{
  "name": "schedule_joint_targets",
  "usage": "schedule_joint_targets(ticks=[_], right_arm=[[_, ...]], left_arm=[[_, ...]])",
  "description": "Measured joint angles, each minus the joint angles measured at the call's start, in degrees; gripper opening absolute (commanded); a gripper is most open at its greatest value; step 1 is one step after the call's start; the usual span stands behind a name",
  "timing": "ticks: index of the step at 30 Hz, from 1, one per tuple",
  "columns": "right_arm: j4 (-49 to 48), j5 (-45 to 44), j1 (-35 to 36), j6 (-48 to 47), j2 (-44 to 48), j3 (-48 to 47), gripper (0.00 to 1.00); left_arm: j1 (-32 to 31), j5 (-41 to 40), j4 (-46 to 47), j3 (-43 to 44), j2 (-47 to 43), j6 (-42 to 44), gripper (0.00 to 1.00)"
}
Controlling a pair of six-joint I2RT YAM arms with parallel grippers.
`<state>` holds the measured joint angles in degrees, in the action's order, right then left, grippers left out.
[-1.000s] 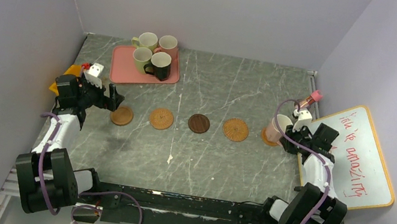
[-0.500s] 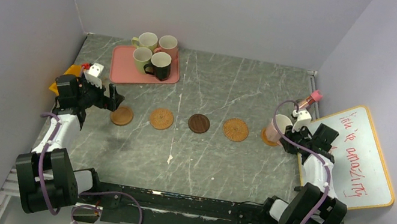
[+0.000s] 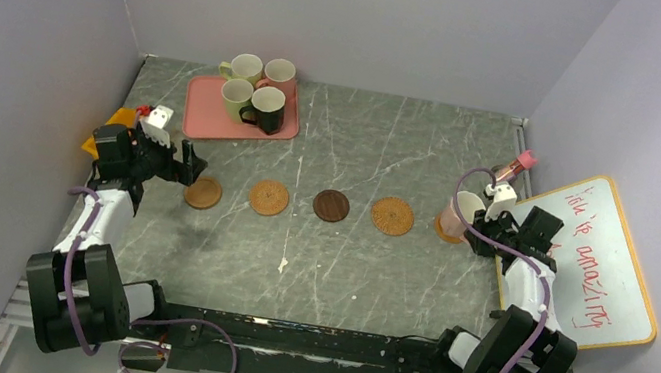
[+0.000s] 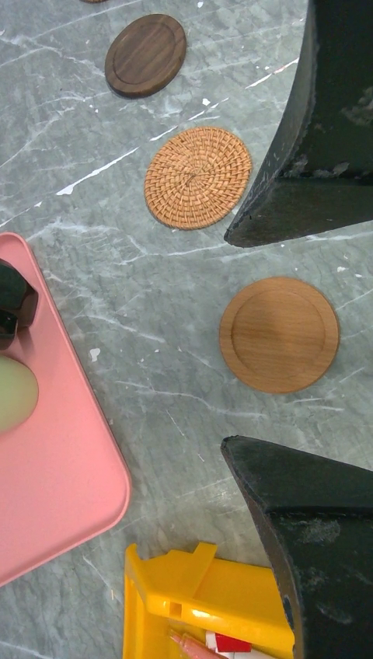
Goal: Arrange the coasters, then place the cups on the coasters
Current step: Place the cup on the coaster.
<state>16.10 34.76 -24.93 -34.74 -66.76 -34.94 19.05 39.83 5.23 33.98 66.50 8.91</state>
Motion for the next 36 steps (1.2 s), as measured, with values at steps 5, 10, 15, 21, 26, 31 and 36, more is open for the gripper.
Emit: schedule_joint_targets(ticks=[5, 10, 15, 21, 26, 31, 36], right_arm=[[-0.17, -0.31, 0.00, 0.02, 0.00, 0.00, 0.01], [-0.26, -0.42, 0.00, 0.02, 0.00, 0.02, 0.01], [-0.28, -0.42, 0.00, 0.04, 0.00, 0.02, 0.05], [-0.33, -0.39, 0.00, -0.02, 0.00, 0.09, 0.26], [-0.74, -0.11, 0.00, -0.31, 0.00, 0.09, 0.39], [-1.16, 0.07, 0.00, -0.83, 0.00, 0.09, 0.48], [-1.11, 0.07, 0.00, -1.44, 0.09, 0.09, 0.55]], left_arm=[[0.00, 0.00, 0.00, 0.00, 0.04, 0.02, 0.96], [0.00, 0.00, 0.02, 0.00, 0.04, 0.00, 0.96], [0.00, 0.00, 0.02, 0.00, 0.04, 0.02, 0.96], [0.00, 0.00, 0.02, 0.00, 0.04, 0.00, 0.96], [0.00, 0.00, 0.02, 0.00, 0.13, 0.00, 0.96], [0.00, 0.00, 0.00, 0.00, 0.33, 0.02, 0.96], [0.00, 0.00, -0.07, 0.00, 0.55, 0.00, 0.96]])
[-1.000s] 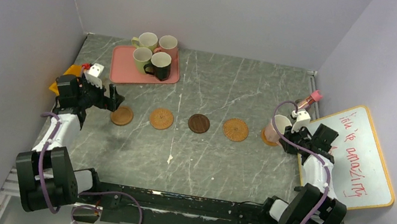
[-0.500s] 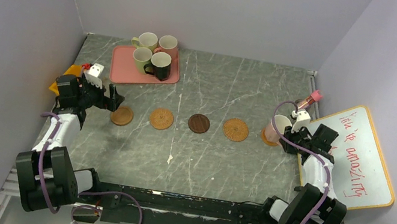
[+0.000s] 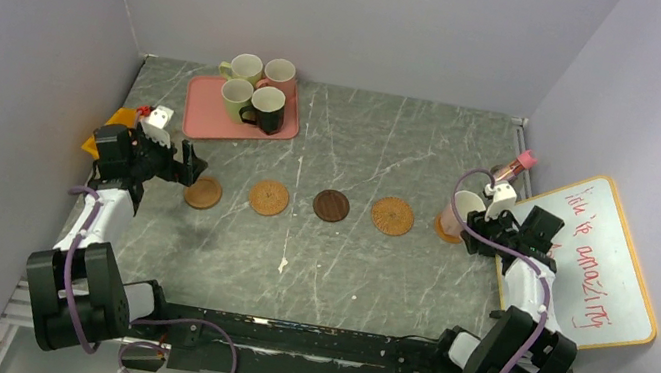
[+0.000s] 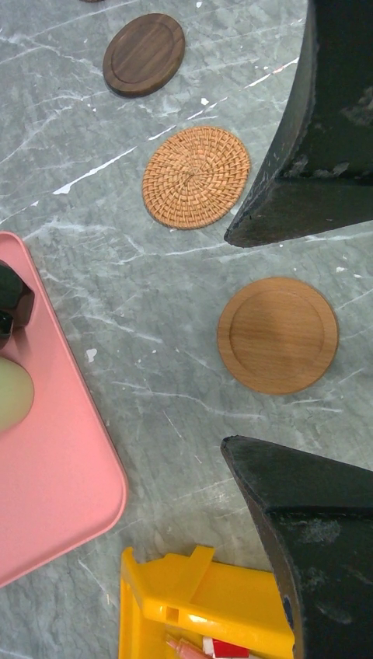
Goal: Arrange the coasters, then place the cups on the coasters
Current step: Place the cup on the coaster, then pick up the cup from the tray.
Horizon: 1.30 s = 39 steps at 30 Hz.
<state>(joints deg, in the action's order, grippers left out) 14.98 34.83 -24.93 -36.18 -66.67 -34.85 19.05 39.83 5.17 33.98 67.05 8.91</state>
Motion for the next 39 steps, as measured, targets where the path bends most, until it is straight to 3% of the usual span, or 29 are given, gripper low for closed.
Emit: schedule_joint_targets(ticks=[4, 7, 9, 17, 26, 29, 34, 39], right_arm=[[0.66, -0.02, 0.00, -1.03, 0.83, 0.00, 0.69], [2.16, -0.07, 0.00, -2.16, 2.08, -0.02, 0.90], [3.56, -0.28, 0.00, -3.23, 2.91, -0.44, 0.99], [9.77, -1.29, 0.00, -5.33, 5.90, -5.95, 1.00], [17.31, 0.17, 1.14, -3.58, 5.20, -21.55, 1.00], [17.99, -0.87, 6.21, -0.96, 3.48, -26.18, 1.00], [18.14, -7.63, 22.95, 4.57, -0.87, -29.59, 1.00], [19.30, -11.82, 35.54, 9.51, -8.20, -36.52, 1.00]], left_arm=[[0.00, 0.00, -0.04, 0.00, -0.02, 0.00, 0.96], [0.00, 0.00, -0.04, 0.00, 0.00, 0.02, 0.96], [0.00, 0.02, -0.04, 0.00, 0.00, 0.02, 0.96], [0.00, -0.02, -0.04, 0.00, -0.02, 0.00, 0.96], [0.00, -0.20, -0.15, 0.00, -0.02, 0.00, 0.96], [0.00, -0.48, -0.31, 0.02, -0.02, 0.00, 0.96], [-0.85, -2.05, -2.01, 1.73, 0.13, 0.31, 0.96], [-8.09, -8.61, -3.80, 6.62, 1.77, 2.49, 0.96]])
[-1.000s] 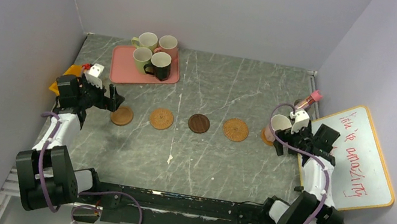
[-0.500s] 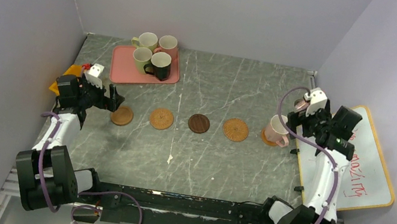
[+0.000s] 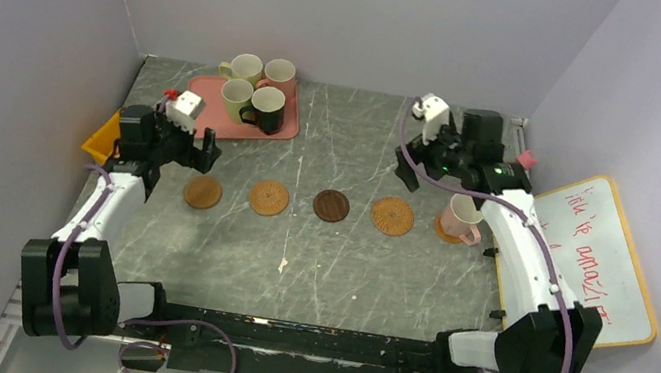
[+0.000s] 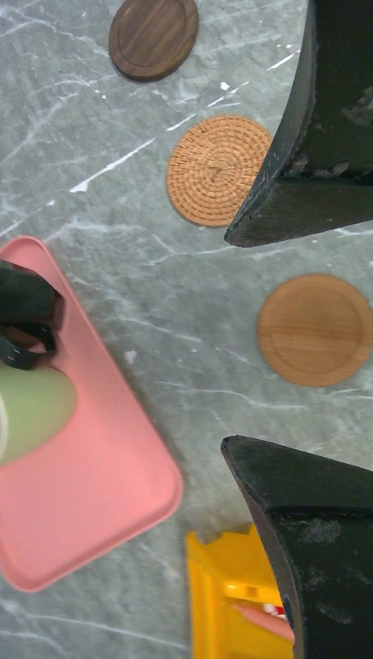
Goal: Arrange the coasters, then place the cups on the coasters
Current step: Pick up the cup from the tray.
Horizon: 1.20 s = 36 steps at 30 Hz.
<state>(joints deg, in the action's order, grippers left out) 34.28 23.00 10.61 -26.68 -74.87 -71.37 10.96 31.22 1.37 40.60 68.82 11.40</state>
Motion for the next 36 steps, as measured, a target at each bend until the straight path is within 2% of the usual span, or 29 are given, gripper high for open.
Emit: schedule_joint_targets(ticks=[6, 15, 24, 32, 36], right_arm=[[-0.59, -3.74, 11.47, 3.98, -4.24, -5.05, 1.00], [-4.20, -6.78, 23.12, 6.80, -7.32, -2.36, 1.00], [-14.03, -12.74, 24.41, 8.74, -6.12, 6.67, 1.00], [-19.39, -17.59, 24.41, 9.07, -6.12, 9.55, 1.00], [-21.18, -19.12, 24.41, 8.94, -6.12, 10.12, 1.00]], left_arm=[[-5.51, -7.19, -0.81, 8.11, 5.35, 0.81, 0.96], [-11.04, -13.38, -0.37, 22.18, 18.88, 2.08, 0.96], [-15.96, -18.18, -1.68, 30.32, 28.50, 2.86, 0.96], [-15.98, -24.04, -5.29, 50.40, 38.53, 1.05, 0.96], [-16.28, -24.48, -8.04, 56.74, 43.45, 0.26, 0.96]])
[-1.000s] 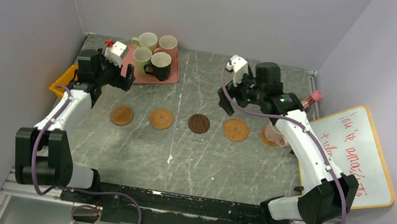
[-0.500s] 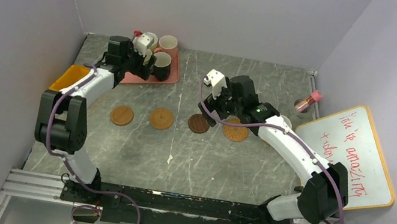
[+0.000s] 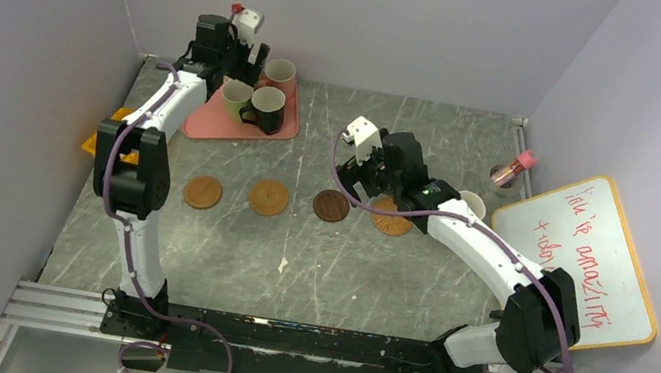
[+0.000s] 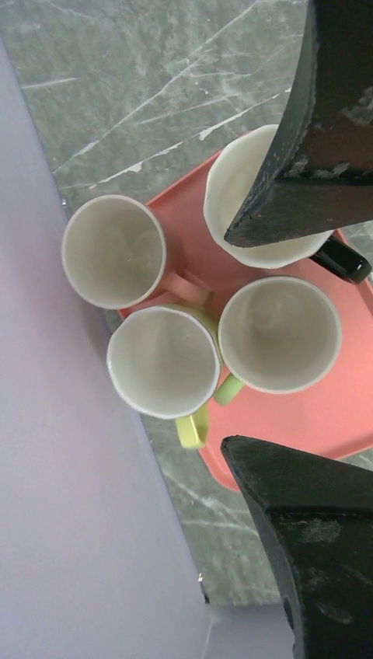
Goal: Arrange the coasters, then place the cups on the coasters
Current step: Pick up the cup from the tray.
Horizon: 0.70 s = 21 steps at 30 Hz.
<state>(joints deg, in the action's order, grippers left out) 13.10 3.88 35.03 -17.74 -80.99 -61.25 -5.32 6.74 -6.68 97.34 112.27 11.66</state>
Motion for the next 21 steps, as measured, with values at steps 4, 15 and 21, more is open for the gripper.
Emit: schedule_joint_targets(ticks=[4, 15, 21], right_arm=[[-1.01, -1.03, 0.00, -0.11, 0.00, 0.66, 1.00], [-2.14, -1.97, 0.00, -0.63, 0.00, 1.55, 1.00], [-2.38, -1.97, 0.00, -0.70, 0.00, 1.66, 1.00]], left_arm=[[-1.11, -0.39, -3.23, 2.93, 3.80, -0.37, 0.96], [-3.50, -5.25, -7.43, 2.91, 5.46, -2.78, 0.96], [-1.86, -7.69, -7.89, -1.86, 3.48, -4.42, 0.96]])
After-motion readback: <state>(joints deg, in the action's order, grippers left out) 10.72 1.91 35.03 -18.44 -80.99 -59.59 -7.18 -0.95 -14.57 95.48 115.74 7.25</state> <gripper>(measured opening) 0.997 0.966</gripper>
